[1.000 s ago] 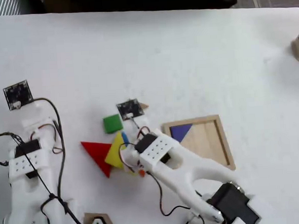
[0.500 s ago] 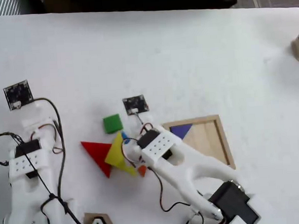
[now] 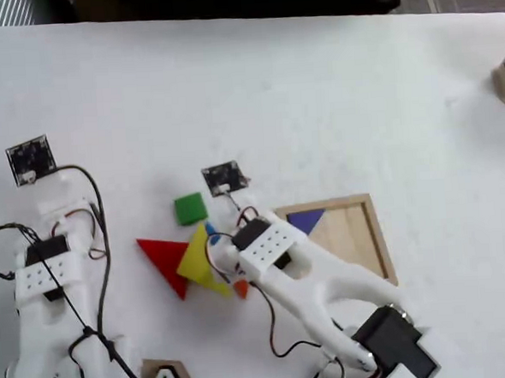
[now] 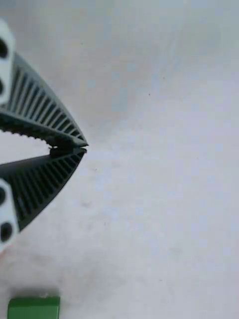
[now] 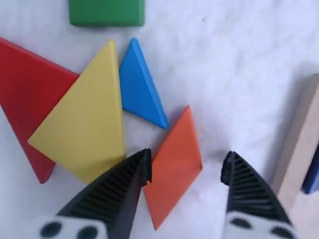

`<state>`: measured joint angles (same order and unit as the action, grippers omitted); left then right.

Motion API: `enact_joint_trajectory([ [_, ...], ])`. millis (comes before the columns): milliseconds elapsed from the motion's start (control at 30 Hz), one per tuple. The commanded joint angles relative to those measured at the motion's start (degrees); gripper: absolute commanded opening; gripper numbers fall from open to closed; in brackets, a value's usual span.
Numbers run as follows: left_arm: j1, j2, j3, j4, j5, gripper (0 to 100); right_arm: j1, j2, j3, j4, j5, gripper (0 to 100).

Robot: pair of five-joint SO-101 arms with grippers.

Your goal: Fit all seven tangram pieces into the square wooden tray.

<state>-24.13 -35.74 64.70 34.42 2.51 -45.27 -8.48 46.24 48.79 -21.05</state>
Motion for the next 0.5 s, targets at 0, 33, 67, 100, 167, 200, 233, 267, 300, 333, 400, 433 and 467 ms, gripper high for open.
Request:
enact_joint_trajectory([
  [0, 1.1, -1.9, -0.4, -1.2, 0.2, 3, -1.4, -0.5, -2.5, 3.4, 6.2, 24.1],
  [33, 1.1, -1.9, -0.4, -1.2, 0.2, 3, -1.6, -0.6, -2.5, 4.2, 6.7, 24.1],
  [67, 1.1, -1.9, -0.4, -1.2, 0.2, 3, -2.0, -0.6, -2.5, 4.5, 7.0, 24.1],
  [100, 1.1, -1.9, -0.4, -1.2, 0.2, 3, -2.3, -0.6, -2.5, 4.7, 7.1, 24.1],
  [167, 1.1, -1.9, -0.4, -1.2, 0.2, 3, -3.4, -0.6, -2.5, 4.8, 6.9, 24.1],
  [200, 1.1, -1.9, -0.4, -1.2, 0.2, 3, -3.9, -0.6, -2.3, 4.4, 6.8, 24.1],
  [233, 1.1, -1.9, -0.4, -1.2, 0.2, 3, -4.1, -0.5, -2.3, 4.4, 6.8, 24.1],
  [267, 1.1, -1.9, -0.4, -1.2, 0.2, 3, -4.1, -0.2, -2.3, 4.4, 6.8, 24.1],
  [300, 1.1, -1.9, -0.4, -1.2, 0.2, 3, -4.1, 0.3, -2.4, 4.2, 6.8, 24.0],
  [333, 1.1, -1.9, -0.4, -1.2, 0.2, 3, -4.1, 1.2, -2.5, 3.8, 6.8, 23.5],
  [400, 1.1, -1.9, -0.4, -1.2, 0.2, 3, -4.0, 3.4, -4.1, 4.1, 6.8, 18.8],
  [433, 1.1, -1.9, -0.4, -1.2, 0.2, 3, -3.9, 4.7, -5.3, 4.5, 6.9, 15.2],
  [467, 1.1, -1.9, -0.4, -1.2, 0.2, 3, -3.8, 6.2, -6.5, 5.5, 7.2, 11.8],
])
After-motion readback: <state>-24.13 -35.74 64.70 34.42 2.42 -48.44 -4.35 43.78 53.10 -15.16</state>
